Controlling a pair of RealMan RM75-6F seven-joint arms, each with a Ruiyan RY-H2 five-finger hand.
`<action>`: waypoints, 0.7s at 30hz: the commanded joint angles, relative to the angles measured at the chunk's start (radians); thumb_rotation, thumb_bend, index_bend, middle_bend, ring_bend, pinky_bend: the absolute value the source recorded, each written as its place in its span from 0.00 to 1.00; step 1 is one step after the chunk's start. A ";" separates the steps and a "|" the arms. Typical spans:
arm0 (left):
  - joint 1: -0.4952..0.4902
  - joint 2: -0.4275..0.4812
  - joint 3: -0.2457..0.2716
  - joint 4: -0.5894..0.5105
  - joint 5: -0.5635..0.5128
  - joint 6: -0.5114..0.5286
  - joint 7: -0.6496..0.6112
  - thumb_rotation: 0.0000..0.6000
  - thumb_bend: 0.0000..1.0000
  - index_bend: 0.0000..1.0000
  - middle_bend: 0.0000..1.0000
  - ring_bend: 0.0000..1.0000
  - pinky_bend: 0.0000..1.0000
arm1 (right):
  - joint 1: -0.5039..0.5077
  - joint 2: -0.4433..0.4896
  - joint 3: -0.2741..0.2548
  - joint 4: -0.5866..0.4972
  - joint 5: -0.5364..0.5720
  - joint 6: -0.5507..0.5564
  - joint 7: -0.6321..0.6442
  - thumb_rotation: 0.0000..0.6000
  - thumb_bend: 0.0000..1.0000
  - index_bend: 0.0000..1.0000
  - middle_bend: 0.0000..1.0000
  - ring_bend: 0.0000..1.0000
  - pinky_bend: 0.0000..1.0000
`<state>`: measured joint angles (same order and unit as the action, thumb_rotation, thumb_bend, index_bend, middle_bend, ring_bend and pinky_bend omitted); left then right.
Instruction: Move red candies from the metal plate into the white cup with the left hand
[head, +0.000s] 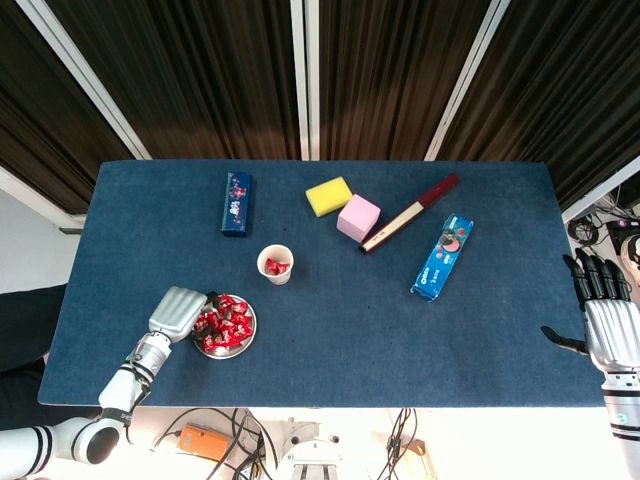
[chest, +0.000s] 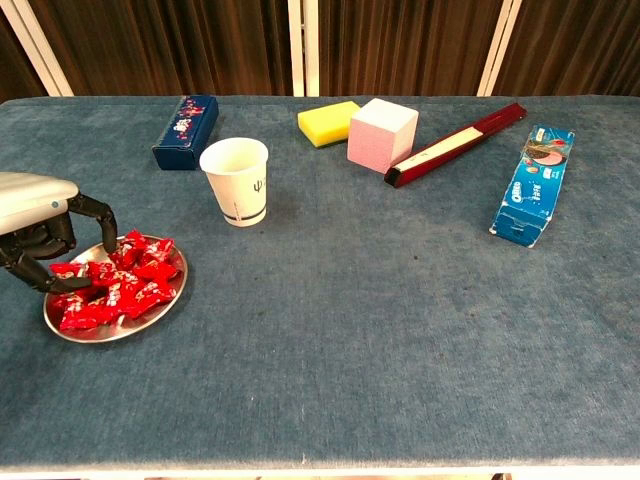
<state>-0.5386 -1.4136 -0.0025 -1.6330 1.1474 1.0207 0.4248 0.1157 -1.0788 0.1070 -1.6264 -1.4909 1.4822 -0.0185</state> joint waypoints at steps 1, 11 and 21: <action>-0.003 0.000 0.000 0.004 0.002 -0.009 -0.007 1.00 0.21 0.42 0.93 0.87 0.85 | 0.001 -0.001 0.000 0.000 0.002 -0.002 0.000 1.00 0.11 0.00 0.02 0.00 0.00; -0.014 -0.017 0.007 0.036 0.019 -0.038 -0.013 1.00 0.21 0.42 0.93 0.87 0.85 | 0.001 0.001 0.000 -0.005 0.005 -0.002 -0.007 1.00 0.11 0.00 0.02 0.00 0.00; -0.016 -0.032 0.005 0.071 0.026 -0.045 -0.026 1.00 0.31 0.48 0.93 0.87 0.85 | 0.000 0.002 -0.001 -0.013 0.006 -0.001 -0.016 1.00 0.11 0.00 0.02 0.00 0.00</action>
<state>-0.5553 -1.4448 0.0029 -1.5621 1.1729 0.9759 0.3990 0.1155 -1.0765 0.1062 -1.6393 -1.4845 1.4814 -0.0343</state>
